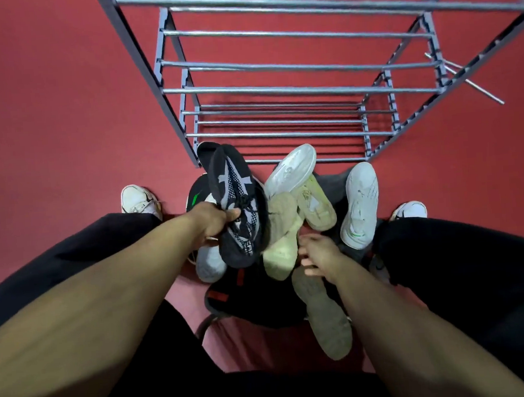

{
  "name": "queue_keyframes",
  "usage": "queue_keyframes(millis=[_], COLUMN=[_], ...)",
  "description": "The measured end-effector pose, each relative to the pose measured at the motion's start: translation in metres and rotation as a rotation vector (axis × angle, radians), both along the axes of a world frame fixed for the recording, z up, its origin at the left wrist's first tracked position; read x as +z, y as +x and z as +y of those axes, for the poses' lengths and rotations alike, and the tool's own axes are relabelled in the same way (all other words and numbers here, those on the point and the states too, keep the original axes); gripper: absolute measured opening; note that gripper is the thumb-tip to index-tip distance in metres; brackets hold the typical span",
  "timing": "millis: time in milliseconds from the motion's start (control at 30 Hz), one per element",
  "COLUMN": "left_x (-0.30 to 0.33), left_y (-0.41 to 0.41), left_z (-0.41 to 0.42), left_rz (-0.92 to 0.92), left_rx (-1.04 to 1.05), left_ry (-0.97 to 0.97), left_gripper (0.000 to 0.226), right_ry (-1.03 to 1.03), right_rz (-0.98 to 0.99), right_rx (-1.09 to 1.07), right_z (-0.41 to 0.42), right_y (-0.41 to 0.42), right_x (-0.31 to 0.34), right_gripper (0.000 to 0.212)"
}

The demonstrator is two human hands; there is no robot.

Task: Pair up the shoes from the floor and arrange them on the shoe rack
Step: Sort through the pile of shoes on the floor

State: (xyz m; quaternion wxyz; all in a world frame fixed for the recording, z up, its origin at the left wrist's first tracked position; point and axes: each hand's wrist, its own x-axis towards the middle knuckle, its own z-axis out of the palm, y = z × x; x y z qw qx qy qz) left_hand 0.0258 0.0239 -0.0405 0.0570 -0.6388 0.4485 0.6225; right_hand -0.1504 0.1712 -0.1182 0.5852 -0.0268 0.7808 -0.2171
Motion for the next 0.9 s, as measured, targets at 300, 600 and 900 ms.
queue_keyframes(millis=[300, 600, 900], left_x=[-0.045, -0.11, -0.133], left_y=[-0.019, -0.006, 0.032], left_z=[0.007, 0.024, 0.038], left_rz=[0.055, 0.025, -0.089], left_rx=[0.172, 0.46, 0.489], left_ry=[-0.024, 0.023, 0.151], left_gripper=[0.022, 0.022, 0.021], right_ry=[0.059, 0.137, -0.142], right_rz=[0.757, 0.583, 0.217], right_rx=[0.329, 0.293, -0.137], right_z=[-0.011, -0.042, -0.066], right_y=[-0.047, -0.019, 0.012], right_x=[-0.05, -0.09, -0.106], right_gripper=[0.034, 0.052, 0.056])
